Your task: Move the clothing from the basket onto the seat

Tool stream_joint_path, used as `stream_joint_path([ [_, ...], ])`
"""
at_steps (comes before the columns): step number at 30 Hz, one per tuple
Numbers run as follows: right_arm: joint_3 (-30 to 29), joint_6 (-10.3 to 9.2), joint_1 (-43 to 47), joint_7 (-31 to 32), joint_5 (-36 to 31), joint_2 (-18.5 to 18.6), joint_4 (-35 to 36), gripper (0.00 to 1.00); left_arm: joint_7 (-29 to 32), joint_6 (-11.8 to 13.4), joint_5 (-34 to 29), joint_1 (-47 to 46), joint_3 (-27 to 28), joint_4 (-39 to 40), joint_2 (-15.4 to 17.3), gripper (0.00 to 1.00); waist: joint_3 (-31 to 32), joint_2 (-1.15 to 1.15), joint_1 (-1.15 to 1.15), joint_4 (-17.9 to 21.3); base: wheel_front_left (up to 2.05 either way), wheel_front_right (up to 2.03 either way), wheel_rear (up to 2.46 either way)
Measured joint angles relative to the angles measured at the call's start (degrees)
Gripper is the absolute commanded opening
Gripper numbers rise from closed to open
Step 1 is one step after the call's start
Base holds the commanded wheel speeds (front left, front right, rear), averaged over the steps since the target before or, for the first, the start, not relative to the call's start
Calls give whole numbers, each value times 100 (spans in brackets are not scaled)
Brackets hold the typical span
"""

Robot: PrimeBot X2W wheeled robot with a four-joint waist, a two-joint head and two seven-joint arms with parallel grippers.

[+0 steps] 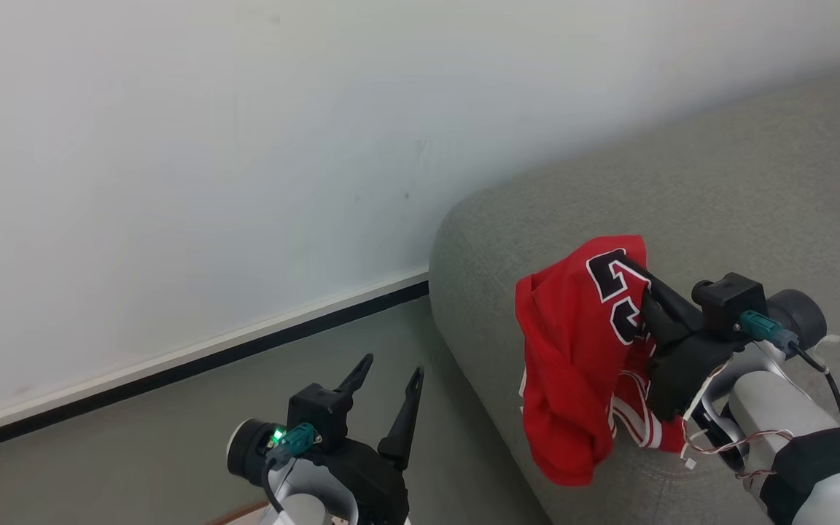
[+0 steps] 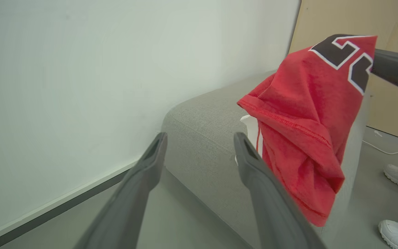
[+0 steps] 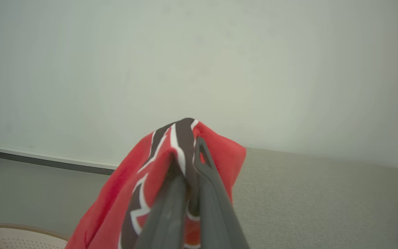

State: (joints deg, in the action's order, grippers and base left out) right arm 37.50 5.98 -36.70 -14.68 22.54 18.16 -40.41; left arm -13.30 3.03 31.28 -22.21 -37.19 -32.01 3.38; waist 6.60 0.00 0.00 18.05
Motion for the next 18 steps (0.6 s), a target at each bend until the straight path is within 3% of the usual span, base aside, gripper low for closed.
stream_joint_path([
  [9, -126, -52, 92, 0, -38, 221, 439, 0, -43, 1, -1, 53, -183, 119, -42, 100, -100, 0, 0, 317, 0, 0, 0],
  [18, -513, -93, -261, 10, 131, 475, 521, 0, -69, 62, -58, 47, -246, 272, -53, 100, -443, 0, 0, 266, 0, 0, 0],
])
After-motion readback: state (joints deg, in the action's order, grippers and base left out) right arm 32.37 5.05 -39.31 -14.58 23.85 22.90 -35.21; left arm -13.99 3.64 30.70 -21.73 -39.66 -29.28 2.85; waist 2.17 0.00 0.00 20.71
